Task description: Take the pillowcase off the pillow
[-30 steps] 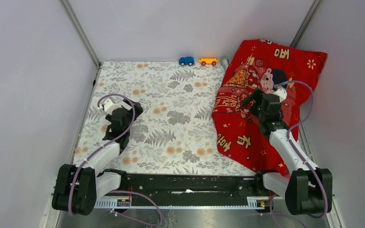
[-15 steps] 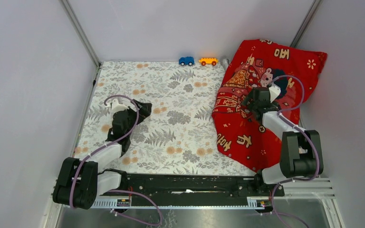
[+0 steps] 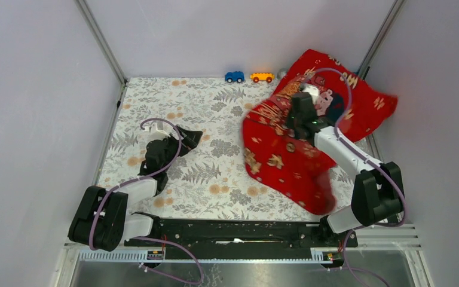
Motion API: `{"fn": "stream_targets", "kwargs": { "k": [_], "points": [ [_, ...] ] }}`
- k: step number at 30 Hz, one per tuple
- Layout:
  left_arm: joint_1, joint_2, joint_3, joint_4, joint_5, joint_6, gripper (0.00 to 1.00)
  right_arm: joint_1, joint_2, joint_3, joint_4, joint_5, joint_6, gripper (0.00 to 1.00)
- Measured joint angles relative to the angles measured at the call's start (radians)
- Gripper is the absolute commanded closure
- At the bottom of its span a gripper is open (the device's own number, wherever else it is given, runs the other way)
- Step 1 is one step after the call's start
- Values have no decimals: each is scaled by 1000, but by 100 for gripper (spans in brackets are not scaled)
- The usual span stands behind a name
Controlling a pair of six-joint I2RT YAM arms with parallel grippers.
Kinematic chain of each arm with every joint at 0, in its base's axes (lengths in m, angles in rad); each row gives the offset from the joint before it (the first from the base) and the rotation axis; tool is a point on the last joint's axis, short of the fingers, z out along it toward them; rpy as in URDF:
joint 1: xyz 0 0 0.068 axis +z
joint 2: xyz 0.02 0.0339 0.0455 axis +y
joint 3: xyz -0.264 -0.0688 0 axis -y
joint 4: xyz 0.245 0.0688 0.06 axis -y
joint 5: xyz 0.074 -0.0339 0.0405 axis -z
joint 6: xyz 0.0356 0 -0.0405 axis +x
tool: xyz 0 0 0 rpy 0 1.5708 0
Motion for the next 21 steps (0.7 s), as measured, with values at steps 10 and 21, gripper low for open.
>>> {"fn": "stream_targets", "kwargs": {
  "k": [10, 21],
  "points": [
    [-29, 29, 4, 21, 59, 13, 1, 297, 32, 393, -9, -267, -16, 0],
    [-36, -44, 110, -312, -50, 26, 5, 209, -179, -18, -103, -58, -37, 0]
  ]
}}
